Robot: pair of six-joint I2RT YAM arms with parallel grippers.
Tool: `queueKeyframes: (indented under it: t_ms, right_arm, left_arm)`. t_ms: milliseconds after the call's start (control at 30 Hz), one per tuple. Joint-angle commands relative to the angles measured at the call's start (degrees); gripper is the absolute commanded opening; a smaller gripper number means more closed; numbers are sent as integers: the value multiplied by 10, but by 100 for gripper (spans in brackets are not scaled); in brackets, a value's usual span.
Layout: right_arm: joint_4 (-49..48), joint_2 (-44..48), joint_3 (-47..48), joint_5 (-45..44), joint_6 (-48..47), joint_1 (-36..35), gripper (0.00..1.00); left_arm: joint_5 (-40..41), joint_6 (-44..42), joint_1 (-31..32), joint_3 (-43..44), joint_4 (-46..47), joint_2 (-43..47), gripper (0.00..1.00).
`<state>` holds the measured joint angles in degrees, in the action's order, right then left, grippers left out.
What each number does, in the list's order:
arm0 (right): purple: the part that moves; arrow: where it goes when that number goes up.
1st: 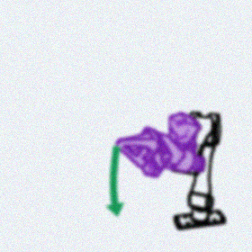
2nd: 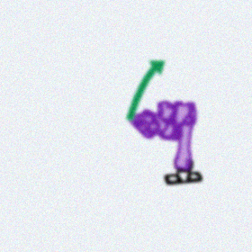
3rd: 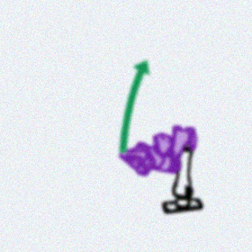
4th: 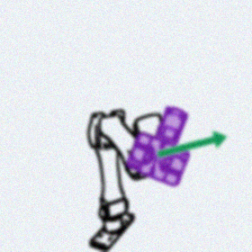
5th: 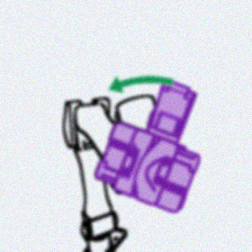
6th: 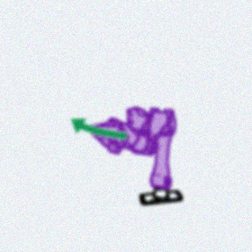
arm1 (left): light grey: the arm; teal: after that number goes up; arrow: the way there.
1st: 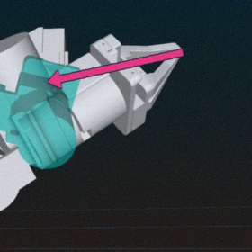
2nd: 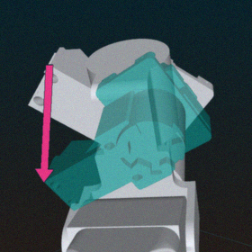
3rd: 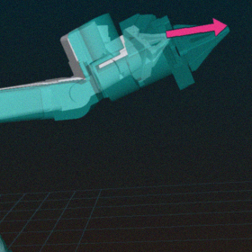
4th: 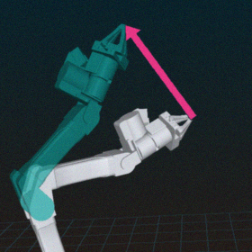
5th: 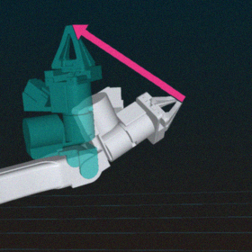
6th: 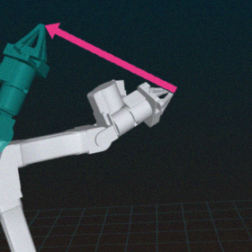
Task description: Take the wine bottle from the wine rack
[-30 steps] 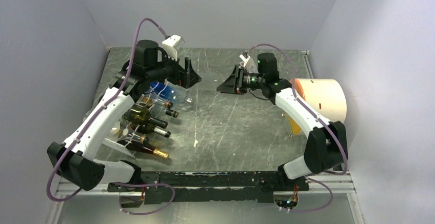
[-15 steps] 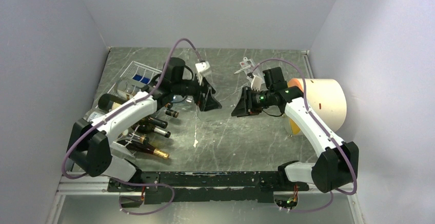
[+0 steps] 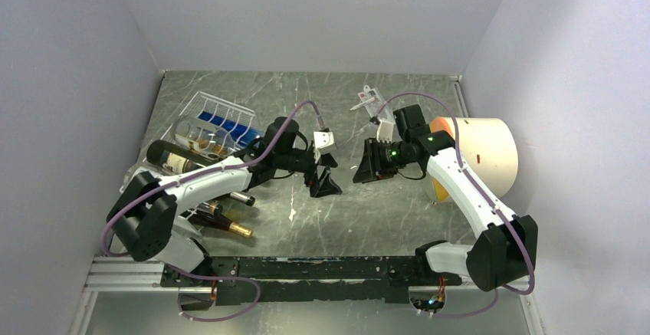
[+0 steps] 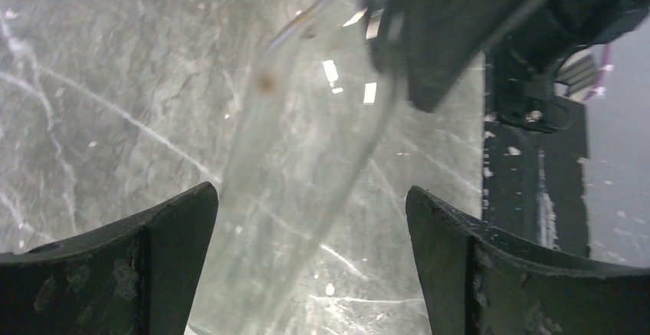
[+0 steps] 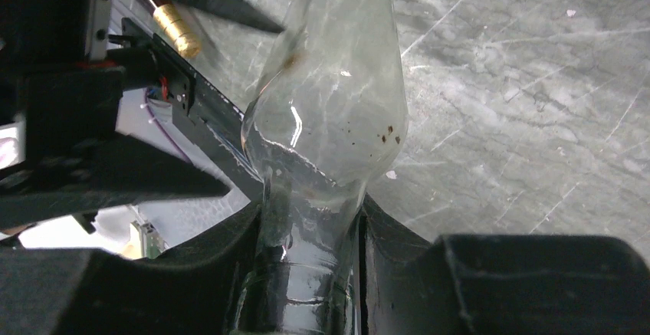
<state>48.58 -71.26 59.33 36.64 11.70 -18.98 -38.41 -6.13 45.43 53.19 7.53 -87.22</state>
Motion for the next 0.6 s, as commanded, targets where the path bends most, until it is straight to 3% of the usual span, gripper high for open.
queueKeyframes:
  t_ms: [0,100,167,267,400,500,567]
  right_arm:
    - [-24,39,-3,40,-4,-15,0]
    - [-17,39,-3,44,-8,-25,0]
    - [-25,44,-7,45,-4,-33,0]
    - [-41,52,-12,36,6,-39,0]
    - [-40,56,0,-19,18,-39,2]
    - [-67,63,-1,-72,60,-39,38]
    - [-101,66,-9,-92,98,-39,54]
  left_arm:
    - [63,-17,6,24,16,-25,97]
    - [46,-1,6,10,50,-31,99]
    - [5,10,10,12,55,-44,95]
    - [-25,1,15,36,23,-63,72]
    - [20,-8,15,37,12,-46,46]
    - [83,-6,15,35,14,-29,26]
    - [118,1,15,34,20,-21,18]
